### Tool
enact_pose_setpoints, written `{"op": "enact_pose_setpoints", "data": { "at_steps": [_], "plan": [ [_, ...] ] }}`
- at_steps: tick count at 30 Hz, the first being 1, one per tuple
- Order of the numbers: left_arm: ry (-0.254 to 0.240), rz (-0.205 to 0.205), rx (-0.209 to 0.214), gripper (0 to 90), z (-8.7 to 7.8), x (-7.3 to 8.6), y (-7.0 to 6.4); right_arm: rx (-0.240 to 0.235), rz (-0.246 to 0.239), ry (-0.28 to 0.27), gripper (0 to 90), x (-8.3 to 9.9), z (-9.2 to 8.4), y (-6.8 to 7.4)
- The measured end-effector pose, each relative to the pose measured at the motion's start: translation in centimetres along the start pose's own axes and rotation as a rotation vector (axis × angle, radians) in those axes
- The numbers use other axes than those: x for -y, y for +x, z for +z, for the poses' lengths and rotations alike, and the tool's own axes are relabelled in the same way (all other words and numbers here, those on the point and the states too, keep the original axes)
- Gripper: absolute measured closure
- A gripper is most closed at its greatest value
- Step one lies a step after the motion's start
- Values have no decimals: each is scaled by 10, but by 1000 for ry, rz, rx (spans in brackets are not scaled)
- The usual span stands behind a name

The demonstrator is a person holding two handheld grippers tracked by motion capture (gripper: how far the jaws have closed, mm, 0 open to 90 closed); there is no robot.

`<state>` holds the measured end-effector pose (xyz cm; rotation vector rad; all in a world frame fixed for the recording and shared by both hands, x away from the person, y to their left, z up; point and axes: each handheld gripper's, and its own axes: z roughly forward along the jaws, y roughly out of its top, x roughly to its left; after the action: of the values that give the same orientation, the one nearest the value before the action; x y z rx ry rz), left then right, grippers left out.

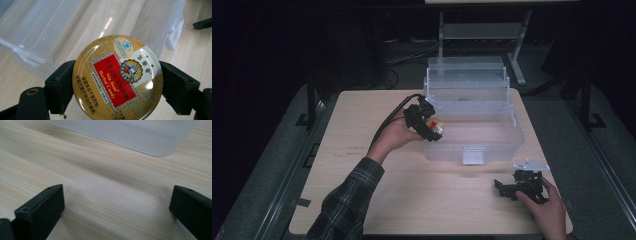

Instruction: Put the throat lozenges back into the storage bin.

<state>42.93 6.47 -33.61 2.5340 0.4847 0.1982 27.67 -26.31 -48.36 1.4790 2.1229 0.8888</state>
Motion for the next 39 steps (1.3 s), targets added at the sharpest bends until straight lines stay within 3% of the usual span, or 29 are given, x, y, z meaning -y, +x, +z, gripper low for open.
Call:
{"op": "enact_pose_setpoints", "data": {
  "at_steps": [9,21,39],
  "plan": [
    [-1,-17,6,196,17,-4,2,1,0,0,0,0,0,0],
    [8,-15,-3,189,23,-5,3,1,0,0,0,0,0,0],
    [-18,-7,-7,188,3,0,-1,1,-1,0,0,0,0,0]
  ]
}}
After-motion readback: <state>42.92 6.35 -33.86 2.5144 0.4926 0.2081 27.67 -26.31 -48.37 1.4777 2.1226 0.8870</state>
